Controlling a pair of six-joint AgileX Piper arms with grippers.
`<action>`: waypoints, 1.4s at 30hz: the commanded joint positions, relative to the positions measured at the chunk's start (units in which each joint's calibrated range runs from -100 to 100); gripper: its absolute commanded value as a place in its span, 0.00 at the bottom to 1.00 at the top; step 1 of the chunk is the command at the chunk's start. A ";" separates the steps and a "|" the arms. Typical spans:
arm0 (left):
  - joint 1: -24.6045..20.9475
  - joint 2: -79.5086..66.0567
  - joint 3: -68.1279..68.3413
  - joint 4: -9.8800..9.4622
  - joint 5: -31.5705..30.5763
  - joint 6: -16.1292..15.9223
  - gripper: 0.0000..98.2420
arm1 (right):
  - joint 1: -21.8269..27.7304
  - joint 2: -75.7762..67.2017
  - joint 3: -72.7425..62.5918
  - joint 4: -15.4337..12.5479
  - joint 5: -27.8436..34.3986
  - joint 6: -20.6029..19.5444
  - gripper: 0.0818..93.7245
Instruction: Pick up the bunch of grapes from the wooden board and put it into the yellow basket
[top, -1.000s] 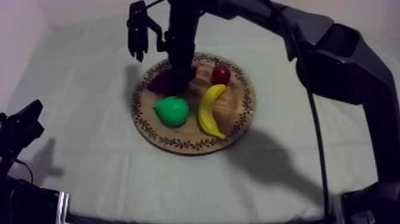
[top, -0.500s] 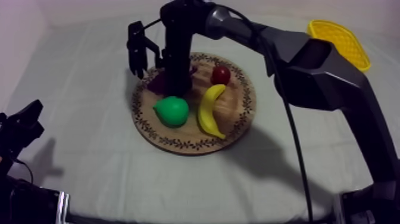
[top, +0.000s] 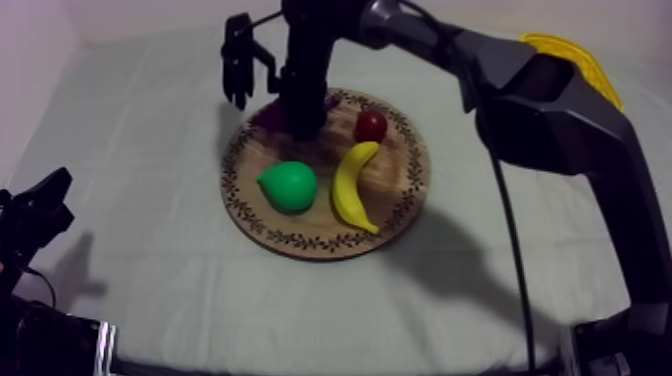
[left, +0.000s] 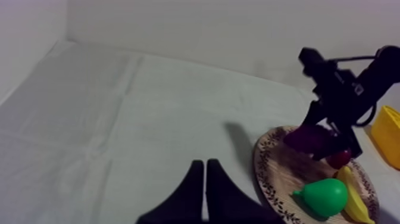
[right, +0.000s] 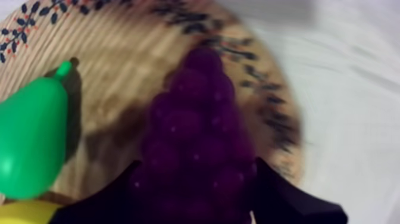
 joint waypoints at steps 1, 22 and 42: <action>-0.03 0.00 -0.03 0.02 0.02 0.01 0.00 | 0.78 -3.35 1.55 0.56 -1.03 -0.19 0.20; -0.03 0.00 -0.03 0.02 0.02 0.01 0.00 | 11.69 -34.66 26.34 4.16 -19.48 -7.30 0.21; -0.03 0.00 -0.03 0.02 0.02 0.01 0.00 | 25.20 -54.49 54.35 10.12 -36.48 -19.43 0.19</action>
